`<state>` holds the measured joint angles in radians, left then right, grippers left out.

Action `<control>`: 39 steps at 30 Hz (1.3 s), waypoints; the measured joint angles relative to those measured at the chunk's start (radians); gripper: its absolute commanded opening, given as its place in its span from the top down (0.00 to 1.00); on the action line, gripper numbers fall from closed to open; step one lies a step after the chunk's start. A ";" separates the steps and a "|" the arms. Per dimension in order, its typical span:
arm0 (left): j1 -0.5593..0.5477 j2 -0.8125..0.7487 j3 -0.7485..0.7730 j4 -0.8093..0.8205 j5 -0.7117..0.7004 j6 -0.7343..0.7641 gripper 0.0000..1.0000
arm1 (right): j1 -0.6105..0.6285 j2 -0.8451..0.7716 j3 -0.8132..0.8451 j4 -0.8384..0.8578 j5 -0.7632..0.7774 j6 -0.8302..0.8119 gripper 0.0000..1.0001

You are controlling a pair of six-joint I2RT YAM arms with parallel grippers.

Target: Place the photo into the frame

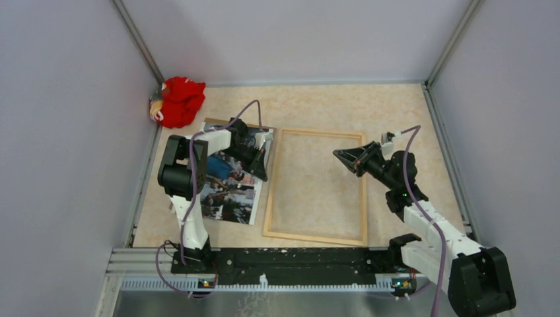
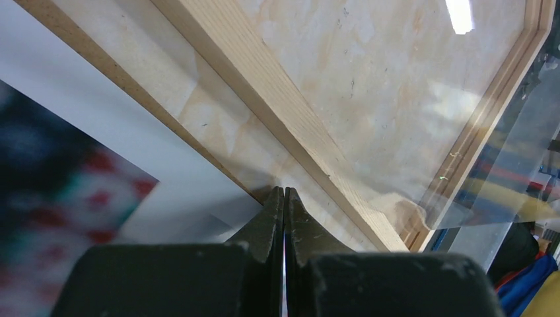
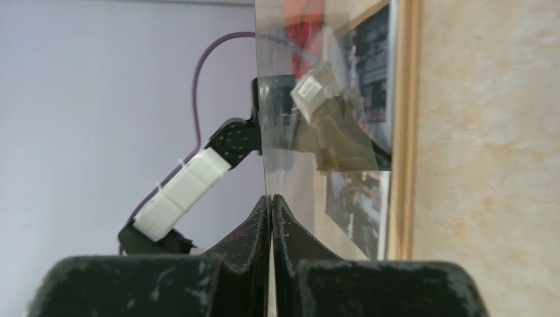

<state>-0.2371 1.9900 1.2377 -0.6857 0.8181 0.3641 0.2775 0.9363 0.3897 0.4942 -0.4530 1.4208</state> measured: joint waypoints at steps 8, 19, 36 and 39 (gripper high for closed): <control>0.005 0.000 0.000 -0.001 0.000 0.000 1.00 | -0.108 -0.029 -0.007 -0.217 0.008 -0.184 1.00; 0.006 0.000 0.000 -0.001 0.001 0.000 1.00 | -0.130 0.068 0.019 -0.341 0.003 -0.330 1.00; -0.022 0.000 0.000 0.006 0.000 0.000 1.00 | -0.132 0.065 -0.048 -0.277 0.020 -0.335 1.00; -0.023 0.000 0.000 0.006 0.000 0.000 1.00 | -0.135 0.065 -0.057 -0.266 0.026 -0.335 1.00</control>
<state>-0.2596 1.9900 1.2381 -0.6800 0.8181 0.3637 0.1425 1.0012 0.3325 0.2287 -0.4271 1.0855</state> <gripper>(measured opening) 0.006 0.005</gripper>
